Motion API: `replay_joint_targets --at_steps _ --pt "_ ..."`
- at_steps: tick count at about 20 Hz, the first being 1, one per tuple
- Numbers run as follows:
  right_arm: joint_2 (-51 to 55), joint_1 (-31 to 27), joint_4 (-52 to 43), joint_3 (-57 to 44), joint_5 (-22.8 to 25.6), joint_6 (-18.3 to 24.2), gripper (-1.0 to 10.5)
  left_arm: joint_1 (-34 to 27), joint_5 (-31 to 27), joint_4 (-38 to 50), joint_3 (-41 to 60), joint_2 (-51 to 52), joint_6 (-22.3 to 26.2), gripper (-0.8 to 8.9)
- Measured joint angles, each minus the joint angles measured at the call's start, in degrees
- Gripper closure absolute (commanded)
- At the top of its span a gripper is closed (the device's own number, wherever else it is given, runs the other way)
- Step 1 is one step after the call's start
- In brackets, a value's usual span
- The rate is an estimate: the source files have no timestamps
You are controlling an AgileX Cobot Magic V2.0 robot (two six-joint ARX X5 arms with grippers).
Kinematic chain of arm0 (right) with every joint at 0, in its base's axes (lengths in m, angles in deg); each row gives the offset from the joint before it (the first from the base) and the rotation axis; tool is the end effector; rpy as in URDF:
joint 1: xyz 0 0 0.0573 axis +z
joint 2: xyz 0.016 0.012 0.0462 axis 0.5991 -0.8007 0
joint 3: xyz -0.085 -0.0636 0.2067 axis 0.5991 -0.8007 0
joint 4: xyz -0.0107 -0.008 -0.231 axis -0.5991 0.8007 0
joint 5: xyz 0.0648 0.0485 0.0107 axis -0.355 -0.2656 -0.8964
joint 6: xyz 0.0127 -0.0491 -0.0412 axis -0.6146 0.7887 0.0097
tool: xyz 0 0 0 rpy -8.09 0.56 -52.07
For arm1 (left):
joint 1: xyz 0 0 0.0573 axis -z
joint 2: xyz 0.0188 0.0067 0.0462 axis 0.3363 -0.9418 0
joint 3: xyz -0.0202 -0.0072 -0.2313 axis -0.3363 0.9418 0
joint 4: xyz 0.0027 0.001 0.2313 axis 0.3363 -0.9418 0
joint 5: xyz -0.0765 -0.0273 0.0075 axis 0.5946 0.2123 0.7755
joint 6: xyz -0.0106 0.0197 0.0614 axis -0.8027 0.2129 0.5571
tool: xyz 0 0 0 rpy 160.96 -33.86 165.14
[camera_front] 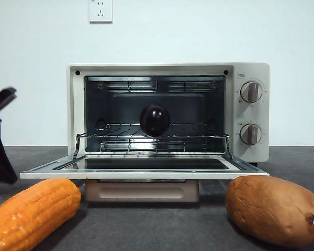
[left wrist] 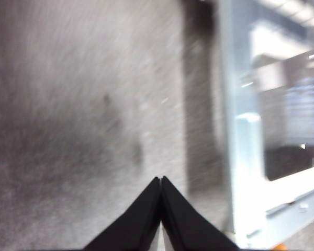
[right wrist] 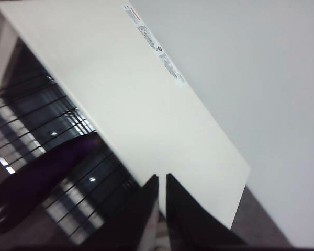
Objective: Take the eggplant from the table,put the eggplant in the oven
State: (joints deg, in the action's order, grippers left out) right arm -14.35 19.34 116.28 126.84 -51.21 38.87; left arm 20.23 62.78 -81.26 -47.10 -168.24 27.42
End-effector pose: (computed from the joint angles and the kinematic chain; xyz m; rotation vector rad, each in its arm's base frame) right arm 0.1785 0.2148 0.3534 -0.7382 0.3035 0.3833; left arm 0.2406 -0.0291 0.1187 -0.5131 1.1052 -0.4408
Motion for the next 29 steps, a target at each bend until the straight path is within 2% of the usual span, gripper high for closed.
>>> replay_joint_targets --at_steps 3,15,23,29 --pt "3.58 0.02 3.02 0.0 -1.86 -2.16 9.4 0.63 1.29 0.24 0.0 -1.88 0.0 8.08" --pt "16.06 0.07 11.87 0.0 -1.9 -7.48 9.4 2.38 10.69 1.88 -0.09 -6.95 1.16 8.08" --pt "23.89 0.07 19.43 0.02 -1.75 -10.99 9.4 1.77 20.41 5.9 0.26 -7.96 1.51 8.08" --pt "28.85 0.07 30.29 0.02 -1.79 -17.38 9.4 2.01 28.04 9.18 -0.15 -7.96 1.18 8.08"
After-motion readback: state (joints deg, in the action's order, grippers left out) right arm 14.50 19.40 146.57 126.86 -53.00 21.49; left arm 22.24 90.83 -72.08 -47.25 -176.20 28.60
